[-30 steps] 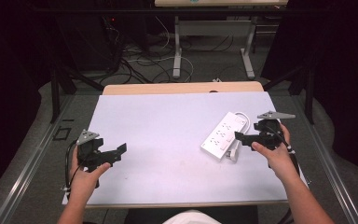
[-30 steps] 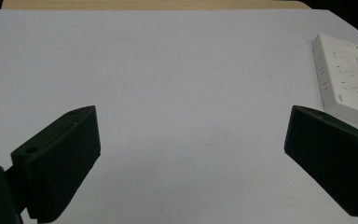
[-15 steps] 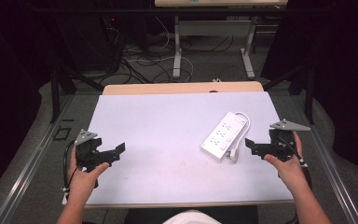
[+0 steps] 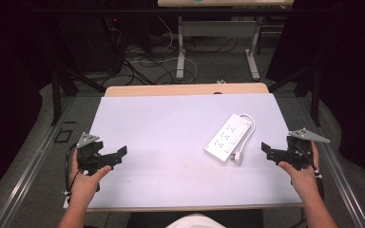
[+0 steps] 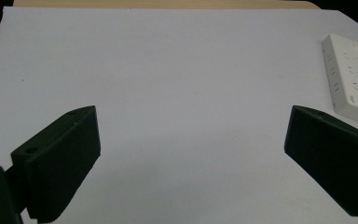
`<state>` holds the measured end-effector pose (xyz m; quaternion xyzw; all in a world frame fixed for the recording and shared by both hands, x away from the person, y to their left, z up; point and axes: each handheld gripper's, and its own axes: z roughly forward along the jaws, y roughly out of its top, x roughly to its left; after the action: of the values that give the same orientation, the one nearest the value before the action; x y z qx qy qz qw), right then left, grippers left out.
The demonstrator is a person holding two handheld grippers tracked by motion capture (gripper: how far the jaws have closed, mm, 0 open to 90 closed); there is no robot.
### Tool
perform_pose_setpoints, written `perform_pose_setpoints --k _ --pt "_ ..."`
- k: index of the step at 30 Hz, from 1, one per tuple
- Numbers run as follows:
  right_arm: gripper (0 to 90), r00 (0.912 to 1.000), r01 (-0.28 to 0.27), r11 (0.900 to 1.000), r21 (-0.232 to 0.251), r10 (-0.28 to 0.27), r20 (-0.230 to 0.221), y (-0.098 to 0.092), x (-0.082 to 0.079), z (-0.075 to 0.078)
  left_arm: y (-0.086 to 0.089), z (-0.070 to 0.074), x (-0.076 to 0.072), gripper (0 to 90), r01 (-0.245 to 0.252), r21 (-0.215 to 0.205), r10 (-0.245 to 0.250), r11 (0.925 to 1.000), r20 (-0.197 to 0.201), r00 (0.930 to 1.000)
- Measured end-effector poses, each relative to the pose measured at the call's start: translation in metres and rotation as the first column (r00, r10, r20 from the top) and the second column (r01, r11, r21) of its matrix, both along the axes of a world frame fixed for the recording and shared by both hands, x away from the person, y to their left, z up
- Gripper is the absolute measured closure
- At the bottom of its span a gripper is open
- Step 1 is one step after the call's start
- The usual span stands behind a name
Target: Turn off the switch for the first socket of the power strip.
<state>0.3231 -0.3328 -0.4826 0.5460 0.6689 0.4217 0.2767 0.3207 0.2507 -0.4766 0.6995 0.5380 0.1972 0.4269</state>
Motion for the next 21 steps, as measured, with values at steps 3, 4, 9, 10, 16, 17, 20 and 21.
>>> perform_pose_setpoints --k 3,4,9,10,16,17,20,21 --pt "0.0 0.9999 0.014 1.0 -0.004 -0.014 -0.001 -0.005 0.002 -0.006 0.0 -0.001 0.0 3.4 -0.004 0.001 0.004 1.0 -0.002 1.0" --pt "0.0 0.9998 0.018 1.0 -0.006 -0.018 -0.012 -0.006 0.001 -0.007 0.001 -0.001 0.0 3.5 -0.004 0.002 0.004 1.0 -0.002 1.0" --pt "0.0 0.9984 0.054 0.999 0.002 -0.054 -0.015 -0.012 0.005 -0.017 0.002 -0.002 0.0 3.5 -0.008 0.003 0.008 1.0 -0.002 1.0" --pt "0.0 0.9984 0.052 0.999 0.0 -0.052 -0.023 -0.013 0.005 -0.018 0.002 -0.002 0.0 3.4 -0.01 0.0 0.01 0.9999 -0.003 0.9999" --pt "0.0 0.9962 0.085 0.996 0.002 -0.085 -0.021 -0.021 0.008 -0.026 0.004 -0.004 0.001 3.5 -0.013 0.002 0.013 0.9999 -0.008 0.9999" --pt "0.0 0.9956 0.086 0.996 0.006 -0.085 -0.039 -0.022 0.008 -0.026 0.004 -0.004 0.001 3.4 -0.015 0.002 0.015 0.9999 -0.008 0.9999" --pt "0.0 0.995 0.097 0.995 0.012 -0.097 -0.027 -0.024 0.009 -0.029 0.004 -0.005 0.001 3.5 -0.017 -0.001 0.017 0.9999 -0.003 0.9998" --pt "0.0 0.9943 0.097 0.995 0.014 -0.096 -0.047 -0.025 0.009 -0.029 0.004 -0.004 0.001 3.4 -0.018 0.001 0.018 0.9998 -0.004 0.9998"
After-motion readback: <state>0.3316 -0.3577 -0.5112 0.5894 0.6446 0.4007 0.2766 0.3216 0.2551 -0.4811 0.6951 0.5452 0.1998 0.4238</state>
